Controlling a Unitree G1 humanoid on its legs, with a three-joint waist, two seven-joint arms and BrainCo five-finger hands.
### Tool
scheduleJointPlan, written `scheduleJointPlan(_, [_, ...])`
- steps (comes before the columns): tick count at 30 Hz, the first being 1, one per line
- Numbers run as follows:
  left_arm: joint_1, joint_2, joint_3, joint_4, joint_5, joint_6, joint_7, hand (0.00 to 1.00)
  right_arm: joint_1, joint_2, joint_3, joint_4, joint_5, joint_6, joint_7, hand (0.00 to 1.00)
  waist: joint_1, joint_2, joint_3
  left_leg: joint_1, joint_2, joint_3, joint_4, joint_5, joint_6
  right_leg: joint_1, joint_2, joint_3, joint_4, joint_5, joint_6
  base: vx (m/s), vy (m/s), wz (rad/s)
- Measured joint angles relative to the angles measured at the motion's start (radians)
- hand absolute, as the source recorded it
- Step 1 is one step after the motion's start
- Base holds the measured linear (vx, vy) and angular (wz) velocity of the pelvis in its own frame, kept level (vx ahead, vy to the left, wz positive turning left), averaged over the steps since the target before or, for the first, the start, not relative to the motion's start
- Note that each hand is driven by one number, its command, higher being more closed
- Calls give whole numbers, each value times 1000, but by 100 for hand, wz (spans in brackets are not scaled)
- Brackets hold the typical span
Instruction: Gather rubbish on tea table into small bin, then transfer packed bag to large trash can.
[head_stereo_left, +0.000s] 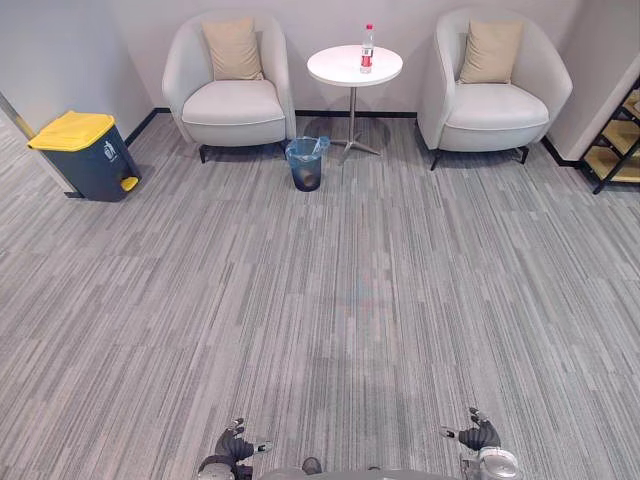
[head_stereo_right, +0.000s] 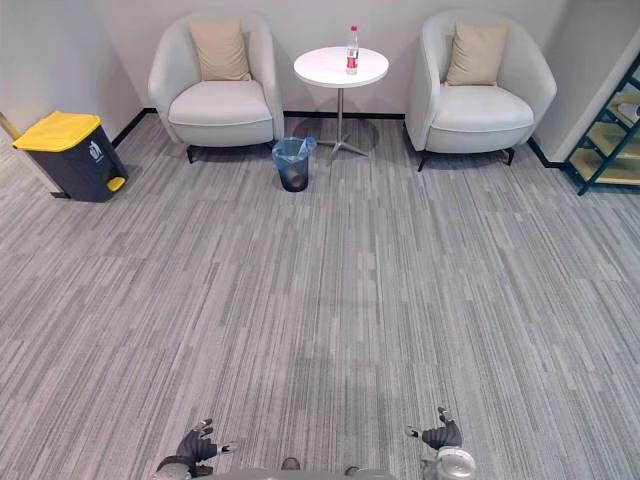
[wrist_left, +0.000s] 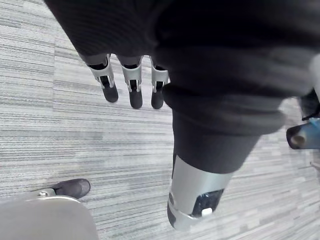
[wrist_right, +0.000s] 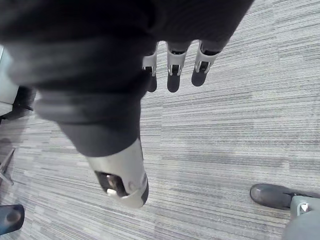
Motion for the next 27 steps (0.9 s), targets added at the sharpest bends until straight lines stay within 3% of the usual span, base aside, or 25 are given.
scheduleJointPlan(27, [1,2,-8,1,0,2,0,0,-3,2,-2,0,72,0,4,0,0,7,-4,-4,2,37,-17,-6,3,-7,4,23,-31,4,-5,-11,-14,-2])
